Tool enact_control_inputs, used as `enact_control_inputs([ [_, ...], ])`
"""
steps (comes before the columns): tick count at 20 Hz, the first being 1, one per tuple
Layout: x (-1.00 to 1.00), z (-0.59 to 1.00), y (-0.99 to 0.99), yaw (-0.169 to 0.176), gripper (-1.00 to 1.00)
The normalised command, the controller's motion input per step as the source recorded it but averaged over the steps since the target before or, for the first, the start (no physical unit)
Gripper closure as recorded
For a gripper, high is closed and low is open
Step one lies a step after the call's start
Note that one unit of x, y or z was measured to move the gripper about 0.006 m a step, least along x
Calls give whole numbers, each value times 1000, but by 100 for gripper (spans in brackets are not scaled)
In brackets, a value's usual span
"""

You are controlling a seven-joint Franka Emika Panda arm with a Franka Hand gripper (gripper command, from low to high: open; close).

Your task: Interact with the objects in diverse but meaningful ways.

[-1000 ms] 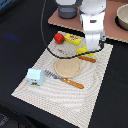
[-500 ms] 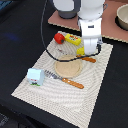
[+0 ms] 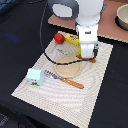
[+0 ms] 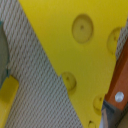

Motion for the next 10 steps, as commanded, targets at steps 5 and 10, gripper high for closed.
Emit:
enact_control_inputs([
  [5,255,0,138,57,100],
  [10,304,0,143,39,100],
])
